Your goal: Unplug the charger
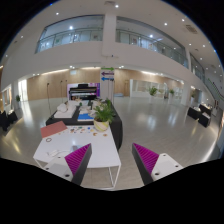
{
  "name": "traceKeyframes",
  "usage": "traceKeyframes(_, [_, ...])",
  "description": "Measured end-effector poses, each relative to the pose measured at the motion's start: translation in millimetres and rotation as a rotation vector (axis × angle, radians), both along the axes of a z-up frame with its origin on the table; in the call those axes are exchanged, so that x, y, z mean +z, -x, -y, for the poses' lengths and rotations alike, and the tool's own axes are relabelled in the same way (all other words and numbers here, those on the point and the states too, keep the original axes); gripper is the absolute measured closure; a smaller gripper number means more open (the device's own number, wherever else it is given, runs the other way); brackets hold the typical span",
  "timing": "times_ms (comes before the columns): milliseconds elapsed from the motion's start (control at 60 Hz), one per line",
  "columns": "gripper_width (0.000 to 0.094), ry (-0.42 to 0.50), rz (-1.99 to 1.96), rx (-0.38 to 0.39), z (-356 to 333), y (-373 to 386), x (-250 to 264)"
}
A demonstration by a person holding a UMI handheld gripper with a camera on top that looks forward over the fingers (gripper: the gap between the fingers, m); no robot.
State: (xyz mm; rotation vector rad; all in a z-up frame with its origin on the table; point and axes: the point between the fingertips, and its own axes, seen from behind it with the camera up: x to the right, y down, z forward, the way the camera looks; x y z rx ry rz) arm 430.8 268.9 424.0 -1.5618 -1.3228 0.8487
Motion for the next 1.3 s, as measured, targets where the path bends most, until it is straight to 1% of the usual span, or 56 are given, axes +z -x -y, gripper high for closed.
traceKeyframes(83, [0.0086, -0.003, 0.023, 0.034, 1, -9, -2])
traceKeyframes(100, [0.009, -0.006, 0.024, 0.038, 11, -5, -13])
traceKeyframes(183, [0.0086, -0.014, 0.045, 0.064, 20, -5, -22])
traceKeyframes(283, [0.0088, -0.01, 0.064, 0.098, 44, -1, -48])
traceKeyframes(300, [0.0089, -0.009, 0.07, 0.105, 45, -11, -42])
traceKeyframes(317, [0.0086, -0.008, 0.074, 0.111, 52, 4, -55])
traceKeyframes(333, [0.0086, -0.007, 0.081, 0.119, 52, -13, -48])
traceKeyframes(350, [0.0088, -0.007, 0.084, 0.124, 59, 2, -61])
traceKeyframes(400, [0.0087, -0.005, 0.089, 0.146, 71, 4, -71])
traceKeyframes(633, [0.0088, 0.01, 0.126, 0.238, 143, 46, -159])
traceKeyframes(833, [0.0083, 0.002, 0.107, 0.283, 195, 108, -239])
traceKeyframes(967, [0.008, -0.013, 0.072, 0.282, 216, 167, -280])
traceKeyframes(1050, [0.0086, -0.015, 0.063, 0.264, 221, 205, -306])
traceKeyframes(1150, [0.0082, 0.01, 0.06, 0.246, 229, 252, -333])
traceKeyframes(1300, [0.0081, -0.005, 0.043, 0.203, 229, 321, -361])
